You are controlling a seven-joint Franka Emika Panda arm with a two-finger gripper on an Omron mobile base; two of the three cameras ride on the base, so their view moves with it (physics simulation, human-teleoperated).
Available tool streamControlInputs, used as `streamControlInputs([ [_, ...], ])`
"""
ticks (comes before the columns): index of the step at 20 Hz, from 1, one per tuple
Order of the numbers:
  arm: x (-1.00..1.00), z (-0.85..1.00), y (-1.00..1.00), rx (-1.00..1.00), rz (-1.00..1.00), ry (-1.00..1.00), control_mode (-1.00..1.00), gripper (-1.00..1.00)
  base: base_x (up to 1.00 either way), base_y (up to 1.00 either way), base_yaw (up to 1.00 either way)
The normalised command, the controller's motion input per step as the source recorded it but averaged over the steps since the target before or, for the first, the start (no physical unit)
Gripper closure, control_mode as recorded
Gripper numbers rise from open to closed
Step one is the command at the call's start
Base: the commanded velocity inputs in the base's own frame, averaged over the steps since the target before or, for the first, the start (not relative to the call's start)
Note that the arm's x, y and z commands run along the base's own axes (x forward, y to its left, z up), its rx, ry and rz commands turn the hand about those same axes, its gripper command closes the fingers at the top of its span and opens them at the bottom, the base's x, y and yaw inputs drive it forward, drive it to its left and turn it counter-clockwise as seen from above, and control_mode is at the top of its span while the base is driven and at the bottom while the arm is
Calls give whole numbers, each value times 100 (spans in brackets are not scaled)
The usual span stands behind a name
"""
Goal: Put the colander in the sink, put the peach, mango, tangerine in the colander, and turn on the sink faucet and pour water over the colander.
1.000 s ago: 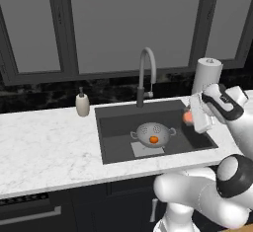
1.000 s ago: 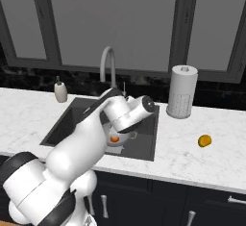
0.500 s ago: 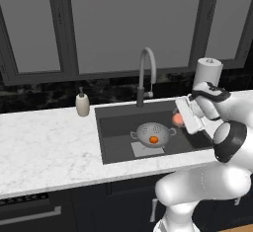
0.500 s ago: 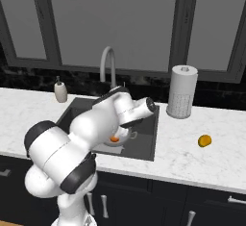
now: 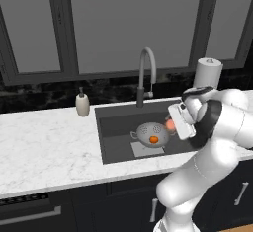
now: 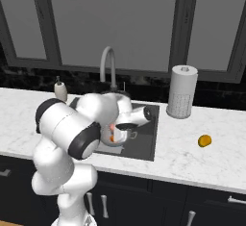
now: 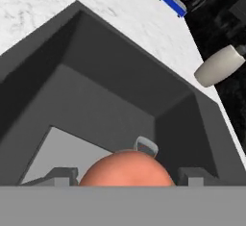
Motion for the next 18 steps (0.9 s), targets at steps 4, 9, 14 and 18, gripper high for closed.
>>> streamControlInputs([
  [4,37,-56,11,0,0,0,-100,100,0,0,0],
  [9,47,-54,0,0,0,2,-100,100,0,0,0],
  [14,52,-45,0,0,0,0,-100,100,0,0,0],
  [18,53,-47,0,0,0,0,-100,100,0,0,0],
])
